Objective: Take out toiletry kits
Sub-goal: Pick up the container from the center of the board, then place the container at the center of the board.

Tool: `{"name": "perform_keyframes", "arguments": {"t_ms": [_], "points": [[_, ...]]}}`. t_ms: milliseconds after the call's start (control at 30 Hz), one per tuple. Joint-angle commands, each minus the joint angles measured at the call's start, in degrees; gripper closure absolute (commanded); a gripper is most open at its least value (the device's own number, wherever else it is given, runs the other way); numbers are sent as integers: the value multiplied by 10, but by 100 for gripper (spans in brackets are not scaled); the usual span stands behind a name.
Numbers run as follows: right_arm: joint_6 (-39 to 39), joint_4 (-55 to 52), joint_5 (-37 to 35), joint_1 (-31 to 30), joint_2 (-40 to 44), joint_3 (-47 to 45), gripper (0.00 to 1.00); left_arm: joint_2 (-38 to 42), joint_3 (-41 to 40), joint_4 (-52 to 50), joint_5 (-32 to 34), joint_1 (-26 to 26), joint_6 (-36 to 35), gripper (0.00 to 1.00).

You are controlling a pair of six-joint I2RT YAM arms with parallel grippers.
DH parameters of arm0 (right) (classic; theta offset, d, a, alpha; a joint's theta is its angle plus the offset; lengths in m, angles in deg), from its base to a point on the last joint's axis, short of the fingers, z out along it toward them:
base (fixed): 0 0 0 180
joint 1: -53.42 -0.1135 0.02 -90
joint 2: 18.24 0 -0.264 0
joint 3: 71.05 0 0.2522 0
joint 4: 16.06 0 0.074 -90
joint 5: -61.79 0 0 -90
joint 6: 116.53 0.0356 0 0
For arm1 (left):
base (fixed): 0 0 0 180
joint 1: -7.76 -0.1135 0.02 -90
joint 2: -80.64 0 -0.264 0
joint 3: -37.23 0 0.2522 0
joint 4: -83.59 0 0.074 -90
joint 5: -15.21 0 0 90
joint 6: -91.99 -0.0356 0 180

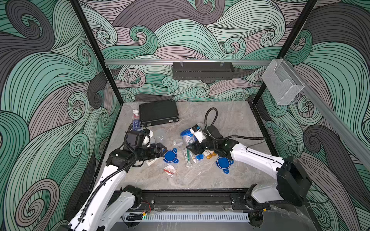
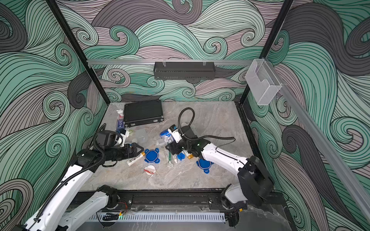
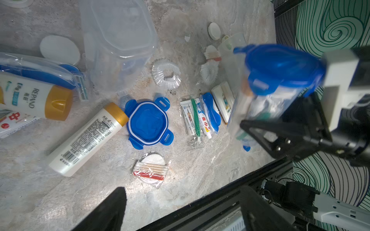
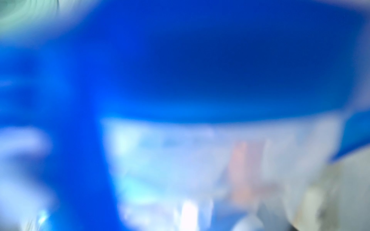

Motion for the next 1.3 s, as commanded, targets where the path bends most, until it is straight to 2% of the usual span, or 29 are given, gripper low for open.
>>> {"name": "perform_keyframes", "arguments": {"t_ms": [0,100,233,433,567,667,800,900,933,967,1067,1267], "points": [[5,184,47,26,-72,45,42,9,-4,-4,5,-5,-4,11],[-5,218,29,45,-154,101,42,15,-8,0,3,-5,-4,11],[-3,294,21,51,-227,129,42,14,-11,4,3,-5,-1,11],[-17,374,29,50,-298,127,40,-12,-6,31,-11,-6,8,10],[-22,468,39,51,-327,89,38,-67,53,60,-18,-8,-6,7],[-40,517,63,50,-324,65,38,-140,129,73,-11,-8,-47,1],[-70,579,107,50,-326,40,36,-288,270,37,-12,-13,-124,2],[-78,608,129,53,-328,29,34,-416,397,-42,-83,-22,-189,1],[-85,611,144,52,-329,28,34,-443,417,-46,-102,-22,-205,1],[-93,614,156,52,-330,28,34,-461,421,-31,-123,-23,-222,1],[-107,618,173,54,-329,23,32,-488,421,-5,-123,-22,-292,1],[-115,627,204,62,-331,19,31,-516,419,12,-99,-21,-389,1]]}}
